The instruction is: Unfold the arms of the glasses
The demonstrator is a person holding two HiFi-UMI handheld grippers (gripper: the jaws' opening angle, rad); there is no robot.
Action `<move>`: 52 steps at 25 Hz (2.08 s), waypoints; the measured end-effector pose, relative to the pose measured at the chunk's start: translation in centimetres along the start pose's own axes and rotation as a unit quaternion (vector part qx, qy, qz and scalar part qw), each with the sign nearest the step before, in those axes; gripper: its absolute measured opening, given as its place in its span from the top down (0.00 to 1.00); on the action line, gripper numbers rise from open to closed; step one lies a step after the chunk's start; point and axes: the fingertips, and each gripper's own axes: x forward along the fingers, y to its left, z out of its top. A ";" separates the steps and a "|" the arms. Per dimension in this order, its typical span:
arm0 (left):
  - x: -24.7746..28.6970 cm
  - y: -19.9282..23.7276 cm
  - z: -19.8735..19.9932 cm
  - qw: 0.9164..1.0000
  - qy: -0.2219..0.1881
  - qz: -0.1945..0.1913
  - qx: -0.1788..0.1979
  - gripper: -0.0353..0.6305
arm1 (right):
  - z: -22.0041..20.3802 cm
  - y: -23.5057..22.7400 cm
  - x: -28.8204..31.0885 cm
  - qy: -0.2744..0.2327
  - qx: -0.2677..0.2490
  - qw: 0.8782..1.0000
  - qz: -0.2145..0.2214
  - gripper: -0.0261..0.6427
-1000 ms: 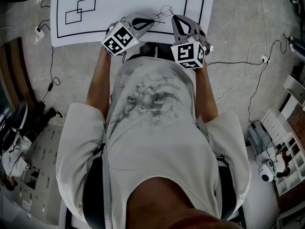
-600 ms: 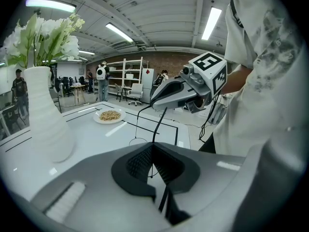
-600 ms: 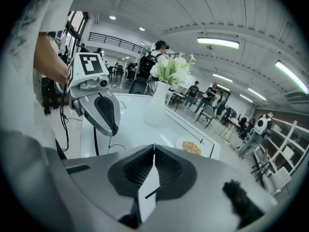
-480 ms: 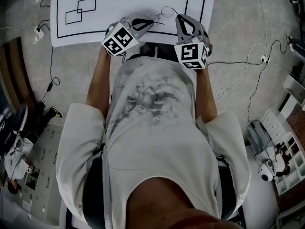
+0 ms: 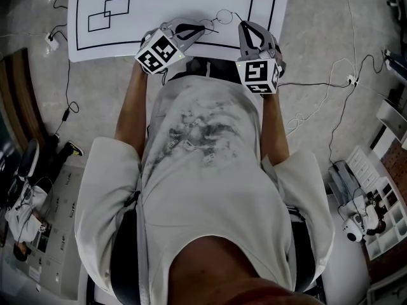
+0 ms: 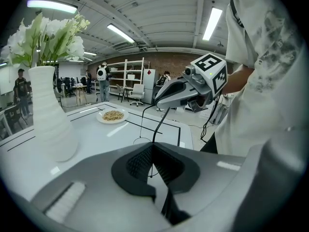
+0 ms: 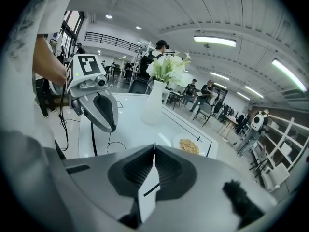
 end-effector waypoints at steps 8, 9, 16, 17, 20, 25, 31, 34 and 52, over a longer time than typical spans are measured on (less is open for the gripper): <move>-0.3 0.6 -0.1 1.000 -0.005 0.009 -0.006 0.94 | -0.1 0.1 -0.2 0.003 0.004 1.000 -0.002 0.93; -0.3 0.7 -0.1 1.000 -0.005 0.010 -0.007 0.94 | -0.1 0.1 -0.3 0.003 0.005 1.000 -0.003 0.93; -0.5 1.2 -0.2 1.000 -0.008 0.018 -0.011 0.94 | -0.2 0.3 -0.5 0.005 0.012 1.000 -0.004 0.93; -0.5 1.2 -0.2 1.000 -0.008 0.019 -0.011 0.94 | -0.3 0.3 -0.6 0.005 0.013 1.000 -0.005 0.93; -0.5 1.3 -0.1 1.000 -0.011 0.024 -0.012 0.94 | -0.4 0.3 -0.7 0.006 0.015 1.000 -0.007 0.93; -0.6 1.6 0.0 0.999 -0.015 0.032 -0.015 0.94 | -0.6 0.1 -0.9 0.008 0.020 1.000 -0.012 0.93; -0.7 1.9 -0.1 0.999 -0.014 0.037 -0.018 0.94 | -0.7 -0.3 -1.1 0.009 0.022 1.000 -0.017 0.93; -0.7 1.9 -0.1 0.999 -0.014 0.039 -0.020 0.94 | -0.8 -0.3 -1.1 0.010 0.022 1.000 -0.016 0.93; -0.8 2.1 -0.2 0.998 -0.013 0.053 -0.025 0.94 | -1.0 -0.2 -1.4 0.011 0.018 1.000 -0.017 0.93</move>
